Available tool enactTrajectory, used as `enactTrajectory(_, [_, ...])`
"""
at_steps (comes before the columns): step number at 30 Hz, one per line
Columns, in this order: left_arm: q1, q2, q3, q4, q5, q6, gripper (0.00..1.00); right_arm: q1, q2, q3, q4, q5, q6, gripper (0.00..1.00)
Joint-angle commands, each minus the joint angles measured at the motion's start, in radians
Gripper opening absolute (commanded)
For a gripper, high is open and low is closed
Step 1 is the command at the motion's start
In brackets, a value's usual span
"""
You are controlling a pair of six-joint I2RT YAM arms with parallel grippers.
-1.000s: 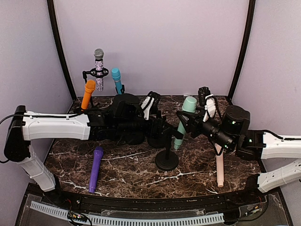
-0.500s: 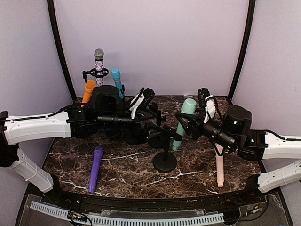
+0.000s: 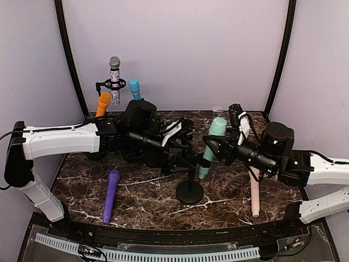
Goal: Remove the microphone from the stand
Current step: Open the clamp for the microphone stand.
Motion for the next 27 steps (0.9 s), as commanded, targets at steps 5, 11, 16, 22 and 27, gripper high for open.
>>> enactTrajectory(5, [0.002, 0.011, 0.037, -0.063, 0.054, 0.065, 0.73, 0.010, 0.006, 0.008, 0.000, -0.053, 0.035, 0.01])
enactTrajectory(11, [0.002, 0.032, 0.041, -0.073, 0.014, 0.072, 0.73, 0.010, 0.015, 0.018, 0.003, -0.061, 0.036, 0.01])
enactTrajectory(16, [0.001, 0.044, 0.043, -0.075, 0.010, 0.076, 0.75, 0.010, 0.014, 0.019, 0.001, -0.060, 0.036, 0.01])
enactTrajectory(22, [0.000, 0.027, 0.026, -0.043, 0.011, 0.071, 0.67, 0.010, 0.016, 0.021, -0.004, -0.059, 0.038, 0.01])
enactTrajectory(27, [0.001, 0.019, 0.018, -0.030, 0.020, 0.068, 0.61, 0.010, 0.022, 0.021, -0.003, -0.058, 0.041, 0.01])
